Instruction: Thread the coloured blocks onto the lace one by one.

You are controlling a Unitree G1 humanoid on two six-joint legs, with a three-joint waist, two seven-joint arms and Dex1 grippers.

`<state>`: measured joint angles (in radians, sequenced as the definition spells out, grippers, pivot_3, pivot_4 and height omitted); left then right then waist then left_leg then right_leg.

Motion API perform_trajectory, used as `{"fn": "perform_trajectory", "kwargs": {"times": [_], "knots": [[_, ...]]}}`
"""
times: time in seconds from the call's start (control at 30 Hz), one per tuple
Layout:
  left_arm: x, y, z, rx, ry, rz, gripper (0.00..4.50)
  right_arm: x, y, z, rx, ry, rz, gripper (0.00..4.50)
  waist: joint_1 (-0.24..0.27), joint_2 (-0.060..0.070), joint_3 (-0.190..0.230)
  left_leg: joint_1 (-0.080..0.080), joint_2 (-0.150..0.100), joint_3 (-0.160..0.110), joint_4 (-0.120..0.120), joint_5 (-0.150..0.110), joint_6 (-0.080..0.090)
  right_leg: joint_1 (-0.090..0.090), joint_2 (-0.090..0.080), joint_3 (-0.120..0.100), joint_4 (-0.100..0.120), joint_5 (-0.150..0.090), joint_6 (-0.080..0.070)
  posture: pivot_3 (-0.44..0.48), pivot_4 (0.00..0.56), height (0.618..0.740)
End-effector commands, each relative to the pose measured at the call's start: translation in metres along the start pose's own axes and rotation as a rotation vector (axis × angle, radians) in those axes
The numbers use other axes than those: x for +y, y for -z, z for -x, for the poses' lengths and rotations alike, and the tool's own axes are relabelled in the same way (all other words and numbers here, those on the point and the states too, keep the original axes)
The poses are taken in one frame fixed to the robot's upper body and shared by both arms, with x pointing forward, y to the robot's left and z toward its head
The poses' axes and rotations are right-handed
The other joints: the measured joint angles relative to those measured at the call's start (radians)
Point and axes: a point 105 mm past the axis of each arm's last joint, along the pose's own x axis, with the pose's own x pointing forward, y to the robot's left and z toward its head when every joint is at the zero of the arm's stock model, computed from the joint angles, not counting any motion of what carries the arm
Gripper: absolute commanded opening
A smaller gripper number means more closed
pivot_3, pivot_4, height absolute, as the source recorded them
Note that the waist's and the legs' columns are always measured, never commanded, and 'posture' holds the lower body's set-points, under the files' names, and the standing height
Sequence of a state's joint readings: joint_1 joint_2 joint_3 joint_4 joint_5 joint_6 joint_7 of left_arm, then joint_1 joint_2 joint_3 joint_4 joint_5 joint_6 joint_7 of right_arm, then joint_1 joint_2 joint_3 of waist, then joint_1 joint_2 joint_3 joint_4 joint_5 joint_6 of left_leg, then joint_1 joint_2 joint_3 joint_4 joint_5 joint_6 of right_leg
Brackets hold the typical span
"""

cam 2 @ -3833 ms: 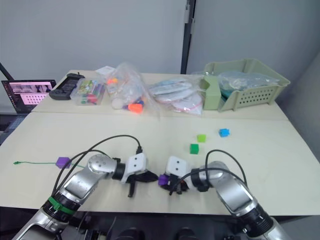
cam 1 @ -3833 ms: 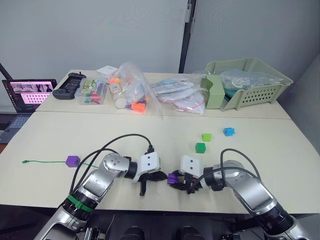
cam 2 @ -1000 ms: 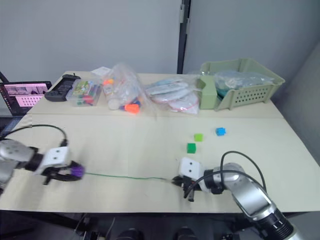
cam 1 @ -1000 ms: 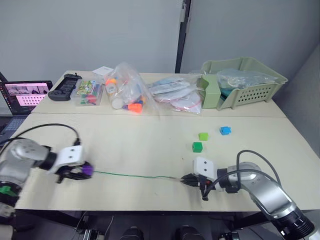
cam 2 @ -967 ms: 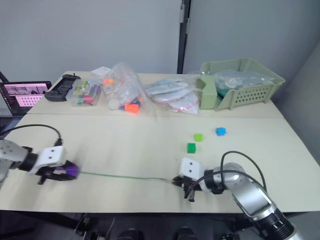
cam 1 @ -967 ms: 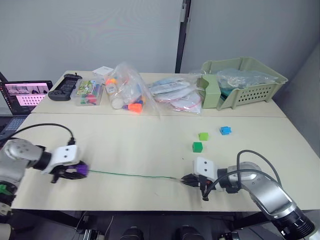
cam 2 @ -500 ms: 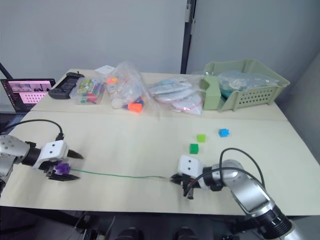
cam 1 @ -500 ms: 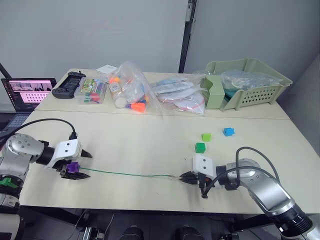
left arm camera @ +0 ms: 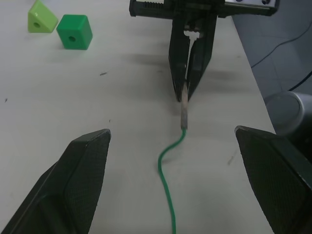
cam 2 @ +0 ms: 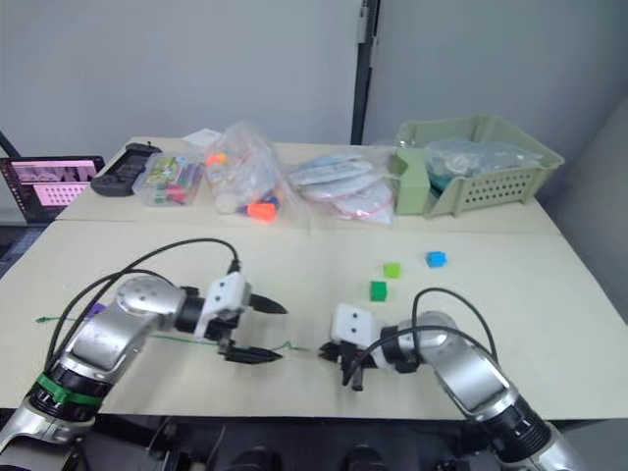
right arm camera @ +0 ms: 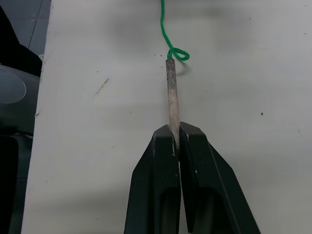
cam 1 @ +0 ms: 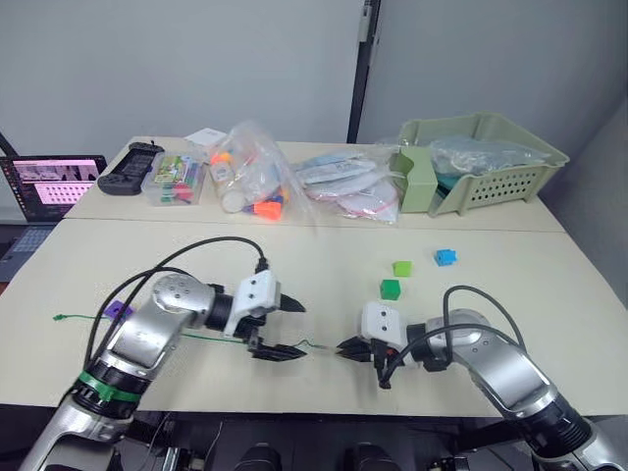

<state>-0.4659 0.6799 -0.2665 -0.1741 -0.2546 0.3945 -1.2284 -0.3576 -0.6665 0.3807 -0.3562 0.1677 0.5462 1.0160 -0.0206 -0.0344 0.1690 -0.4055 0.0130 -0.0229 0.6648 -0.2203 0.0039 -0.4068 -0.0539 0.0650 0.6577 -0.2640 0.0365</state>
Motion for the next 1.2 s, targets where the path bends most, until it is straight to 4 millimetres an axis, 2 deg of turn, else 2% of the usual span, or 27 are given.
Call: {"fn": "perform_trajectory", "kwargs": {"times": [0.03, 0.17, 0.3, 0.43, 0.73, 0.77, 1.1, 1.2], "knots": [[-0.003, -0.001, -0.022, 0.001, -0.016, -0.053, 4.3, -0.003, -0.01, 0.001, -0.014, 0.019, 0.036, 0.0, 0.002, 0.0, 0.0, 0.0, 0.0, 0.0, 0.0, 0.0, 0.0, 0.0, 0.0, 0.0, 0.0, 0.0, 0.0, 0.0, 0.15, 0.74], [-0.01, 0.009, -0.031, 0.02, 0.011, -0.063, 4.3, -0.003, -0.011, 0.0, -0.016, 0.022, 0.035, 0.0, 0.004, 0.0, 0.0, 0.0, -0.001, 0.0, 0.0, 0.0, 0.0, 0.0, 0.0, 0.0, -0.001, 0.0, 0.0, 0.0, 0.15, 0.74], [-0.005, 0.016, -0.037, 0.033, -0.008, -0.07, 4.3, -0.002, -0.013, -0.001, -0.021, 0.021, 0.032, 0.0, 0.006, 0.0, 0.0, 0.0, 0.0, 0.0, 0.0, 0.0, 0.0, 0.0, 0.0, 0.0, 0.0, 0.0, 0.0, 0.0, 0.15, 0.74], [-0.002, 0.012, -0.039, 0.008, -0.015, -0.063, 3.23, -0.001, -0.013, -0.001, -0.021, 0.017, 0.032, 0.0, 0.008, 0.0, 0.0, 0.0, -0.001, 0.0, 0.0, 0.0, 0.0, 0.001, -0.001, 0.0, -0.001, 0.0, 0.0, 0.0, 0.15, 0.74], [-0.001, 0.009, -0.035, -0.013, -0.019, -0.044, 0.22, 0.0, -0.01, -0.001, -0.016, 0.018, 0.028, 0.0, 0.007, 0.0, 0.0, 0.0, -0.001, 0.0, 0.0, 0.0, 0.0, 0.001, -0.001, 0.0, -0.001, 0.0, 0.0, 0.0, 0.15, 0.74], [-0.001, 0.009, -0.035, -0.014, -0.02, -0.044, 0.04, 0.0, -0.01, -0.002, -0.014, 0.017, 0.028, 0.0, 0.008, 0.0, 0.0, 0.0, -0.001, 0.0, 0.0, 0.0, 0.0, 0.001, -0.001, 0.0, -0.001, 0.0, 0.0, 0.0, 0.15, 0.74], [-0.006, 0.014, -0.034, -0.027, 0.002, -0.029, 0.04, 0.003, -0.004, -0.004, -0.001, 0.011, -0.005, 0.0, 0.007, 0.0, 0.0, 0.0, -0.001, 0.0, 0.0, 0.0, 0.0, 0.001, -0.001, 0.0, -0.001, 0.0, 0.0, 0.0, 0.15, 0.74], [-0.009, 0.015, -0.034, -0.018, 0.019, -0.028, 0.0, 0.0, -0.01, 0.002, -0.057, 0.072, -0.067, 1.1, 0.009, 0.0, 0.0, 0.0, 0.0, -0.001, 0.0, 0.0, 0.0, 0.001, -0.001, 0.0, -0.001, 0.0, 0.0, 0.0, 0.15, 0.74]]}}
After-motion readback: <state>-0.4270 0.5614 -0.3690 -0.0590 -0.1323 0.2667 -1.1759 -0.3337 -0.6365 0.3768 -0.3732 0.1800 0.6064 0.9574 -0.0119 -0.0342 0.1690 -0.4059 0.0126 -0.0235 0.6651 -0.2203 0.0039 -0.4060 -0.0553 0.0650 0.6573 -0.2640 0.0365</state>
